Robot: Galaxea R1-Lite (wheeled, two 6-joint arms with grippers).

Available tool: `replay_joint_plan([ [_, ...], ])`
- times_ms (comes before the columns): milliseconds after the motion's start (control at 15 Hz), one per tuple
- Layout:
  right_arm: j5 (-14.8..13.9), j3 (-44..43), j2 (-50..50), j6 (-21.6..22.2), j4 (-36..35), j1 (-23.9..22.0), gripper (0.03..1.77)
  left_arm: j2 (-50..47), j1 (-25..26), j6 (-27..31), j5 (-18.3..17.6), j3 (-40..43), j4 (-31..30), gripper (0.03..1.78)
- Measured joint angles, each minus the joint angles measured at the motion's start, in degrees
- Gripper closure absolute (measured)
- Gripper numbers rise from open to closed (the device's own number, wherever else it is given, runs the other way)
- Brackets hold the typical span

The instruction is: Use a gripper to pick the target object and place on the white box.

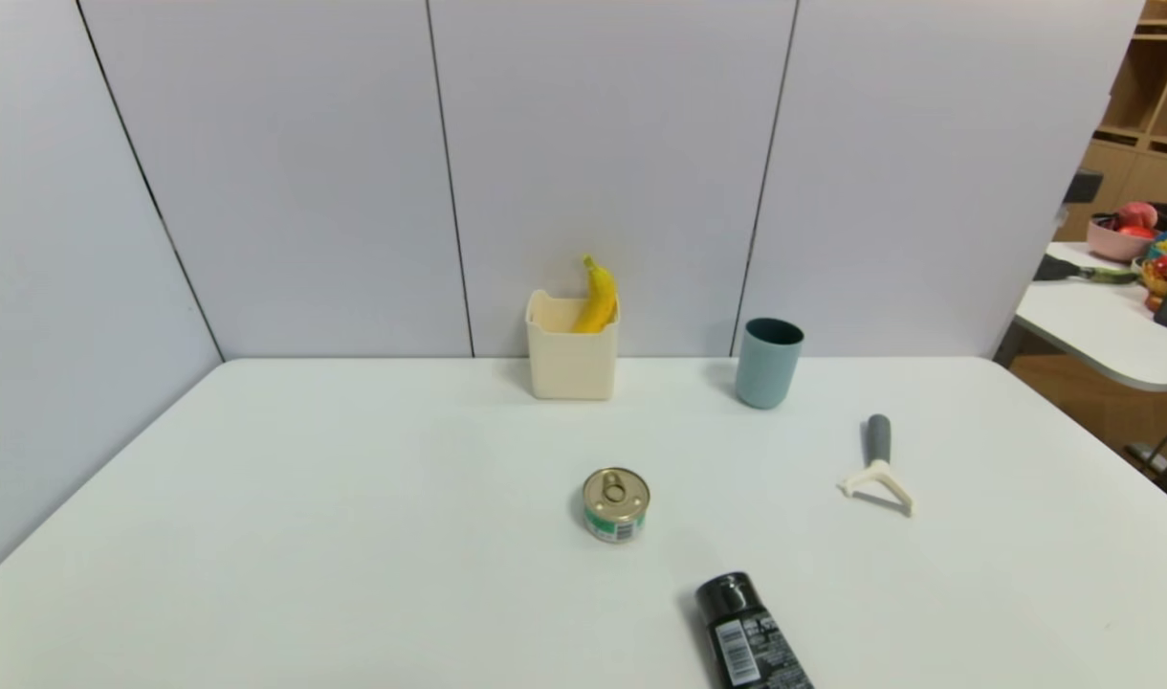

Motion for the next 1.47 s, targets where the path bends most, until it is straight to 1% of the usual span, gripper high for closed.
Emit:
replay_joint_plan([
  [67, -1.2, 0.0, 0.0, 0.2, 2.9, 0.0, 0.10, 0.0, 0.0, 0.0, 0.0, 0.0, 0.0, 0.12],
  [133, -1.4, 0.0, 0.0, 0.3, 4.2, 0.0, 0.11, 0.0, 0.0, 0.0, 0.0, 0.0, 0.0, 0.12],
  [600, -1.6, 0.0, 0.0, 1.1, 4.2, 0.0, 0.10, 0.0, 0.0, 0.0, 0.0, 0.0, 0.0, 0.12],
  [800, -1.7, 0.0, 0.0, 2.9, 4.2, 0.0, 0.10, 0.0, 0.0, 0.0, 0.0, 0.0, 0.0, 0.12],
  [1467, -1.7, 0.0, 0.0, 2.5, 4.3, 0.0, 0.10, 0.0, 0.0, 0.0, 0.0, 0.0, 0.0, 0.12],
])
